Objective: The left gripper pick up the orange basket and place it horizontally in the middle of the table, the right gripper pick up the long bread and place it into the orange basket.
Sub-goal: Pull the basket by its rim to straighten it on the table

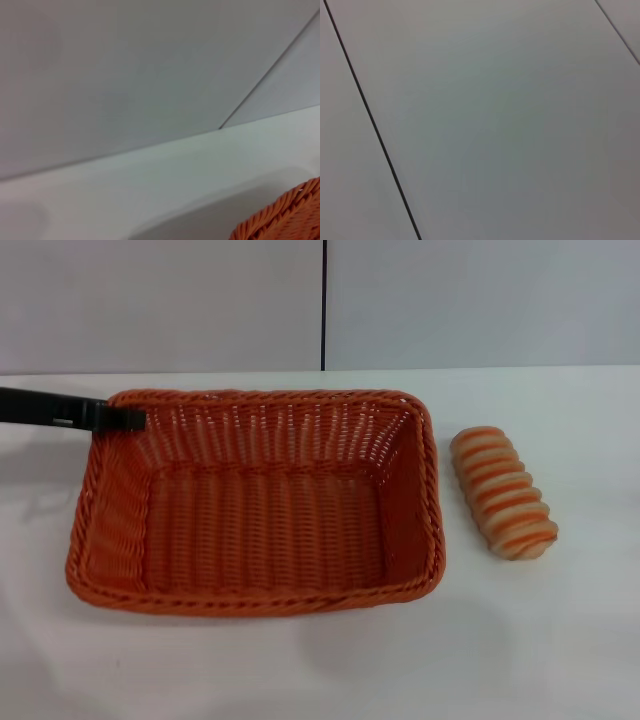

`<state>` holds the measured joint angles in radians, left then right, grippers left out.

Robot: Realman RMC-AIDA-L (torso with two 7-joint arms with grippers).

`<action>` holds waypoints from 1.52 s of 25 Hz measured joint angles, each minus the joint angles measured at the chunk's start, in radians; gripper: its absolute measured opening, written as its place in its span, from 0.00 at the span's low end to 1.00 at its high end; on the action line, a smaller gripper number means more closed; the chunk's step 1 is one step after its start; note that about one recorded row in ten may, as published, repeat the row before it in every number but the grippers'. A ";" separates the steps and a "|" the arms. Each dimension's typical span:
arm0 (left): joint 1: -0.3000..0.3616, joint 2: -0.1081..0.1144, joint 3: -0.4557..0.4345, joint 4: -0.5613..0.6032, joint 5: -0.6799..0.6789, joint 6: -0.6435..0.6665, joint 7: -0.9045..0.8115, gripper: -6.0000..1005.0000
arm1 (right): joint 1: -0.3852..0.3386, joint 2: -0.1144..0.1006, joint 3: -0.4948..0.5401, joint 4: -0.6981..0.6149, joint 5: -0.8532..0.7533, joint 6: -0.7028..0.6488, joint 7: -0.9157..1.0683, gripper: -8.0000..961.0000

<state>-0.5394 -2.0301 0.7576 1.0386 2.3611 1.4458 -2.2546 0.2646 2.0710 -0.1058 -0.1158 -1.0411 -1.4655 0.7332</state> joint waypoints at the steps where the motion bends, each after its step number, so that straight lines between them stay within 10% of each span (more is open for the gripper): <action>1: 0.009 -0.002 -0.001 0.001 -0.002 0.005 -0.016 0.24 | 0.000 0.000 0.000 0.000 0.000 0.000 0.000 0.73; 29: 0.030 -0.025 0.000 -0.016 -0.076 0.079 -0.046 0.23 | 0.017 0.000 0.000 -0.001 0.000 0.025 0.000 0.71; 38: 0.040 -0.011 -0.040 0.020 -0.087 0.083 -0.014 0.57 | 0.018 -0.002 -0.005 -0.009 -0.003 0.025 0.011 0.71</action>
<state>-0.4992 -2.0413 0.7178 1.0581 2.2743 1.5285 -2.2690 0.2823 2.0694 -0.1106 -0.1252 -1.0444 -1.4402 0.7440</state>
